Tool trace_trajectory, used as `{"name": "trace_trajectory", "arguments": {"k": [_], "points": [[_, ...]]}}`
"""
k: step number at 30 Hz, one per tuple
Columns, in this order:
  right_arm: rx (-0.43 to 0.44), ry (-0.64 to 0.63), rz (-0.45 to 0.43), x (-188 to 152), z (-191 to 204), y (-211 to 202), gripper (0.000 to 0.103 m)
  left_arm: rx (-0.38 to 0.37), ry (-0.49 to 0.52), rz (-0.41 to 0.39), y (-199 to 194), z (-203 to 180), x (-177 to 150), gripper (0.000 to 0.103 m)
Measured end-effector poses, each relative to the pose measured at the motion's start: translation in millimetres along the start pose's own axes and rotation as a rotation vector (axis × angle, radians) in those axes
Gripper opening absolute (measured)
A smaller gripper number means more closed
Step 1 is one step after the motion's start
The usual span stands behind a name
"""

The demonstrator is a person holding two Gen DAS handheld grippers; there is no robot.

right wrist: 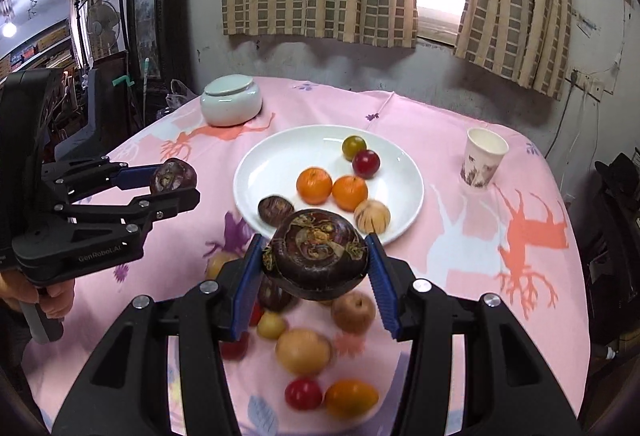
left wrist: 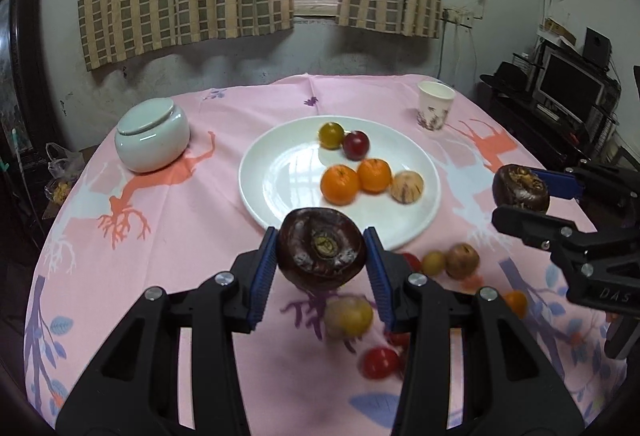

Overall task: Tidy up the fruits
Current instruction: 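Carry both mangosteens onto the white plate and open both tools, then withdraw both tools from the plate toward the fruit pile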

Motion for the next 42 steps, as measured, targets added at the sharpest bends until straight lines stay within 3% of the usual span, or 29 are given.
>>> {"name": "trace_trajectory", "arguments": {"k": [6, 14, 16, 22, 24, 27, 30, 31, 35, 42], "points": [[-0.026, -0.076, 0.105, 6, -3, 62, 0.051, 0.022, -0.011, 0.046, 50, 11, 15, 0.044], [-0.033, -0.065, 0.227, -17, -15, 121, 0.051, 0.029, -0.051, 0.143, 103, 22, -2, 0.044], [-0.016, -0.044, 0.242, -21, -17, 125, 0.053, 0.021, -0.071, 0.152, 107, 24, -4, 0.054], [-0.015, -0.043, 0.206, -23, -18, 99, 0.054, 0.017, -0.060, 0.113, 85, 20, 1, 0.057], [-0.004, -0.019, 0.191, -24, -21, 84, 0.054, 0.015, -0.057, 0.096, 70, 19, 2, 0.065], [0.007, 0.041, 0.166, -32, -27, 56, 0.055, -0.001, -0.072, 0.075, 46, 16, -2, 0.068], [-0.015, 0.099, 0.155, -46, -35, 33, 0.059, -0.029, -0.065, 0.062, 22, 5, -12, 0.074], [-0.023, 0.126, 0.148, -52, -38, 26, 0.070, -0.033, -0.057, 0.058, 16, 1, -16, 0.075], [-0.017, 0.213, 0.140, -79, -43, 0, 0.070, -0.052, -0.005, 0.045, -8, -20, -35, 0.079], [-0.026, 0.235, 0.109, -108, -37, -26, 0.070, -0.062, 0.042, 0.070, -23, -46, -73, 0.082]]}}
Point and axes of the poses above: each gripper's, at about its wrist camera, not at the fingertips, and y roughly the way its jaws point, z to its left, x to its top, the point moved 9 cm from there along y, roughly the way its jaws point, and after that the axes turned 5 degrees about -z, right-handed, at the moved point
